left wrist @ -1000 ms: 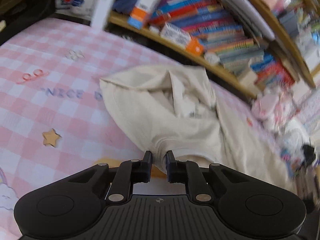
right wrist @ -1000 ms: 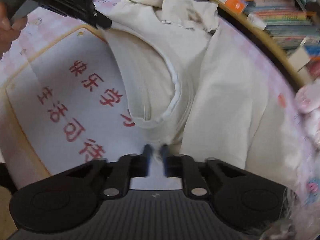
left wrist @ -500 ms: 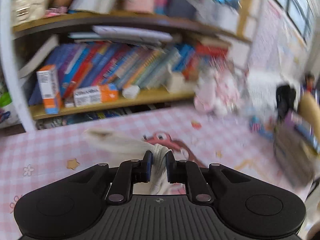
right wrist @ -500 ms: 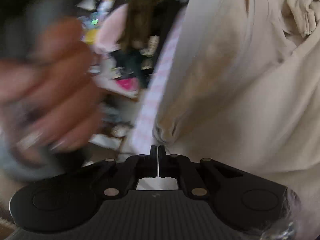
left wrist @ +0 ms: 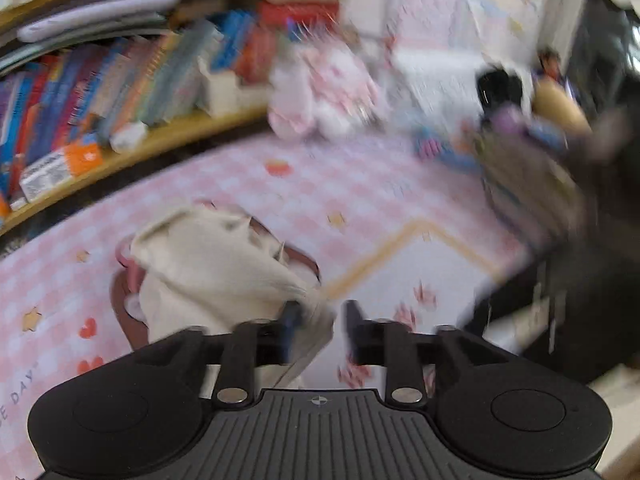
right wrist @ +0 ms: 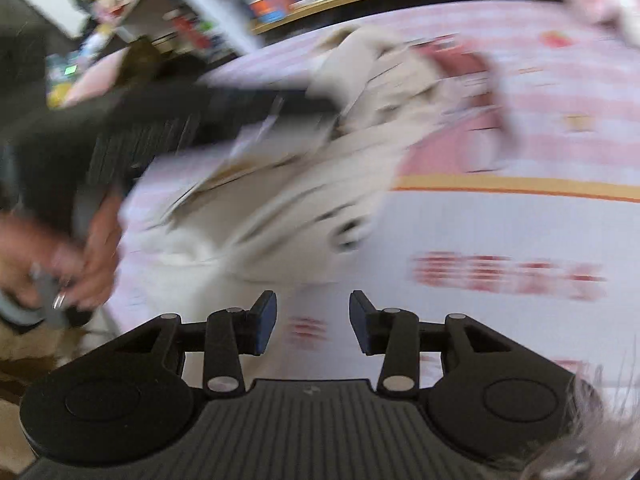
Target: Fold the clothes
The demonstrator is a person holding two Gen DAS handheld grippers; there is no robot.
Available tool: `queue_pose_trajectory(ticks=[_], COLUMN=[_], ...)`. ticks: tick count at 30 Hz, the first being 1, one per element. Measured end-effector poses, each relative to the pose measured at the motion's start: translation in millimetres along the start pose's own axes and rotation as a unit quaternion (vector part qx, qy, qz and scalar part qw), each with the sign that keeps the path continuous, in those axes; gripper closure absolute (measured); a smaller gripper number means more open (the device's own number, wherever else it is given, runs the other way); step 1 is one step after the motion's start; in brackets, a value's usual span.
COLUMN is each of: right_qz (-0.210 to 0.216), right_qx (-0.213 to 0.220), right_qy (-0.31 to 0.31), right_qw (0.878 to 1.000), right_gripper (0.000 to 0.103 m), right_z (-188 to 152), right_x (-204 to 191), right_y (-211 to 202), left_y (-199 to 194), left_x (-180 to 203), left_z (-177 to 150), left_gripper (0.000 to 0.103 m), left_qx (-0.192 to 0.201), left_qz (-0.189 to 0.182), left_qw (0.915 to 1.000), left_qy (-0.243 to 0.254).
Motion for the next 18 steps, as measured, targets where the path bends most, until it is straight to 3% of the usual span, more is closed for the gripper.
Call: queue_pose_trajectory(ticks=[1, 2, 5, 9, 14, 18], right_qz=[-0.018, -0.034, -0.054, -0.047, -0.044, -0.040], right_qx=[0.002, 0.003, 0.007, 0.009, -0.001, -0.005], right_qy=[-0.001, -0.006, -0.025, -0.073, -0.183, -0.281], right_qw=[1.000, 0.999, 0.998, 0.996, 0.982, 0.959], right_gripper=[0.064, 0.064, 0.064, 0.064, 0.060, 0.052], right_z=[1.1, 2.3, 8.3, 17.0, 37.9, 41.4], right_x=[10.3, 18.4, 34.2, 23.2, -8.4, -31.5], right_y=[-4.9, -8.5, -19.1, -14.2, 13.5, 27.3], left_y=[1.1, 1.8, -16.7, -63.3, -115.8, -150.3], left_x=[-0.6, -1.6, -8.3, -25.5, -60.9, -82.6], left_z=[-6.7, -13.4, -28.1, -44.4, -84.0, -122.3], left_gripper=[0.047, 0.039, 0.032, 0.020, 0.019, 0.019], left_qx=[-0.007, -0.014, 0.001, 0.061, 0.091, 0.092], left_qz=[0.014, 0.029, 0.071, 0.112, 0.195, 0.255], left_qw=[0.9999, 0.9995, 0.9974, 0.9912, 0.9674, 0.9409], left_qy=[0.004, 0.007, 0.011, -0.038, -0.135, -0.204])
Point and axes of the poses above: each gripper's, at about its wrist camera, not at the fingertips, and y roughly the way its jaws point, x to its right, z to its top, the point moved 9 cm from there along y, roughly the way its jaws point, and after that the axes turned 1 degree about x, right-handed, at the moved point
